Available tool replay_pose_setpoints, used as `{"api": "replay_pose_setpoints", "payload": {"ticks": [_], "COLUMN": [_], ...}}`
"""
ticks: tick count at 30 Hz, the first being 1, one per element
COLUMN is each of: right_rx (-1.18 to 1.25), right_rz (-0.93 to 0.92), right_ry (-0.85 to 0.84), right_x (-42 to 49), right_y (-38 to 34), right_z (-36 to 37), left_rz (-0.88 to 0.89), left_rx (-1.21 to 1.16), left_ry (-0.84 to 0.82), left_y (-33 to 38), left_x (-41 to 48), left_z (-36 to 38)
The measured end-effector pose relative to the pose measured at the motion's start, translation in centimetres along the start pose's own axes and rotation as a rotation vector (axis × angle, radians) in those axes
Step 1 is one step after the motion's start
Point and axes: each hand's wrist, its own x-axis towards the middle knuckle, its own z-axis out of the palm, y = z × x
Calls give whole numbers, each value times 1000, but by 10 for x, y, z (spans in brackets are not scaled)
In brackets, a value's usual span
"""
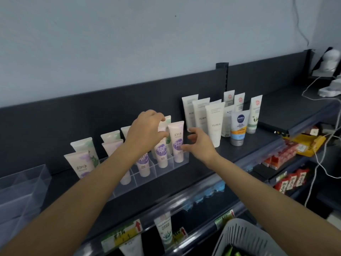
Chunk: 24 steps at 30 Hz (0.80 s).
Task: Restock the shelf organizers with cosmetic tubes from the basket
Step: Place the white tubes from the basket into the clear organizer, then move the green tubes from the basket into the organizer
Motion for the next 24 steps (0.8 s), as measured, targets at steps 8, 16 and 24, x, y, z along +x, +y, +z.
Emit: {"api": "replay_pose_setpoints", "payload": {"ticks": [8,16,24], "right_rx": [-25,-272,-430], "right_rz": [46,319,726], "right_ry": [198,170,-12], "right_x": [-77,-168,-262], "right_y": [46,154,266], "right_z": [-42,-87,-110], "left_rz": [265,305,260], "left_rx": [-308,-398,-360], "left_ry": [-63,-437,-1060], "left_y": [59,125,152], "left_x": [-48,-94,-164], "left_z": [46,140,248]}}
